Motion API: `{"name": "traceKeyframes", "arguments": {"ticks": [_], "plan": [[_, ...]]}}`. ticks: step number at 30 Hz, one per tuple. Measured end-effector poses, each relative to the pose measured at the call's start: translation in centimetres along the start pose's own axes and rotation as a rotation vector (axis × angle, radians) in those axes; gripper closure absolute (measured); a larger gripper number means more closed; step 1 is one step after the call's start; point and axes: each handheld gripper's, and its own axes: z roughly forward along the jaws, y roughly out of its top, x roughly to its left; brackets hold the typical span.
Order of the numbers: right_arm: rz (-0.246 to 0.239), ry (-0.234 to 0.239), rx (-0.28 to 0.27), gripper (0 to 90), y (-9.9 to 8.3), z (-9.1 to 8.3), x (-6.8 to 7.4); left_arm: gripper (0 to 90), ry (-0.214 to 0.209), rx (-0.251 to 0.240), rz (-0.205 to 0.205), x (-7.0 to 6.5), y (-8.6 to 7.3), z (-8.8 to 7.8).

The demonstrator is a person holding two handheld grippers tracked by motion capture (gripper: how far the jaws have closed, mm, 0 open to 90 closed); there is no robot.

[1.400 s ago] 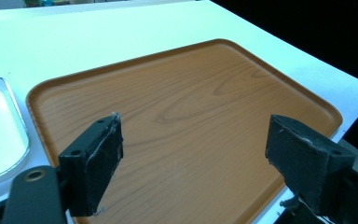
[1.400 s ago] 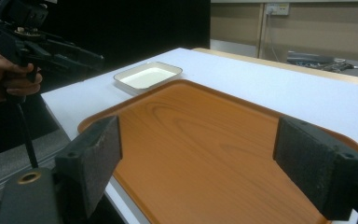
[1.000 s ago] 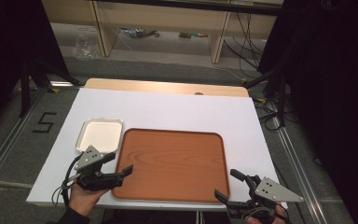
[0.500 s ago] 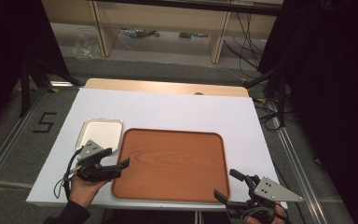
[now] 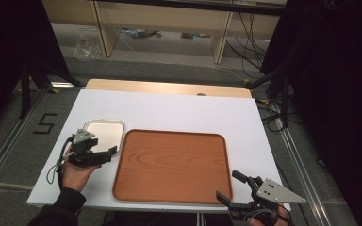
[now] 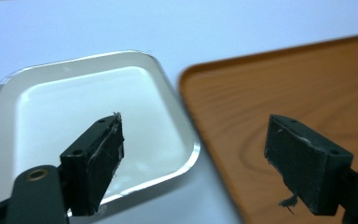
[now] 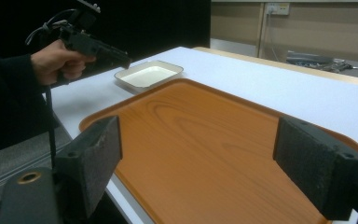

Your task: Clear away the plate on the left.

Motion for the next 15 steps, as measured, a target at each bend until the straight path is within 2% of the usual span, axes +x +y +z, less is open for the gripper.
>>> {"name": "traceKeyframes", "arguments": {"ticks": [2,5,8,10,11,13,14,15], "plan": [[0.005,0.003,-0.001,16.6,0.0,0.0,0.0,19.7,0.030,0.009,-0.016,1.3,0.4,0.1],[0.005,0.007,-0.001,16.6,0.0,0.0,0.0,22.1,0.063,-0.006,-0.059,3.0,0.9,0.4],[0.007,0.007,-0.003,16.5,0.0,0.0,0.0,24.0,0.113,0.033,-0.080,4.8,1.2,0.8],[0.007,0.007,-0.003,16.6,0.0,0.0,0.0,24.6,0.124,0.053,-0.119,6.2,1.0,1.2],[0.007,0.007,-0.002,16.6,0.0,0.1,0.0,26.9,0.123,0.086,-0.111,7.0,0.9,1.2],[0.008,-0.004,-0.021,16.6,0.0,0.1,0.0,29.6,0.145,0.097,-0.148,8.2,0.6,1.5],[0.010,-0.007,-0.023,16.6,0.0,0.1,0.0,31.1,0.142,0.107,-0.178,8.9,0.4,1.6],[0.009,-0.006,-0.021,16.6,0.0,0.1,0.0,36.4,0.140,0.113,-0.182,9.2,0.3,1.7]]}}
